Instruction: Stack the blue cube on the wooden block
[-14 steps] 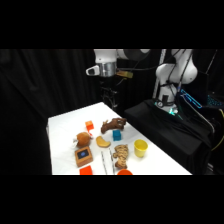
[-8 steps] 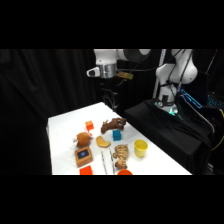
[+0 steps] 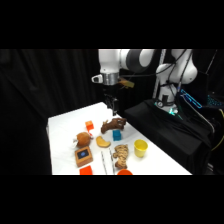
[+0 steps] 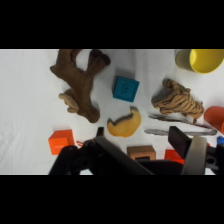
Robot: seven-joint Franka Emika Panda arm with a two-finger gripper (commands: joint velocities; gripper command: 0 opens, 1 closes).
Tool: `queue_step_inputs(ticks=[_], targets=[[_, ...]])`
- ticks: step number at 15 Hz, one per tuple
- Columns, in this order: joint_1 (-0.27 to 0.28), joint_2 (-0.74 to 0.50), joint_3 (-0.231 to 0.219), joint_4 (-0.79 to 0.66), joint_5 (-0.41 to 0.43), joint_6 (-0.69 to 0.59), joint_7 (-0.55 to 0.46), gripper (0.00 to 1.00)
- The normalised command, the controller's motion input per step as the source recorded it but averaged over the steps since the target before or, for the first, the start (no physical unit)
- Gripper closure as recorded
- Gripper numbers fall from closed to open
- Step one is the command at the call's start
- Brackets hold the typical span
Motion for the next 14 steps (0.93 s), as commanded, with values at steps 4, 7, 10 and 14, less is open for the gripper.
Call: queue_step_inputs(ticks=[4,7,10,14], targets=[[-0.025,0.06,0.013,-0.20,0.051,0.43,0.18,0.00],[-0.012,0.18,0.015,-0.11,0.046,0.43,0.16,0.00],[0.017,0.20,0.012,-0.06,0.055,0.37,0.16,0.00],[0.056,0.16,0.000,-0.04,0.056,0.30,0.15,0.00]])
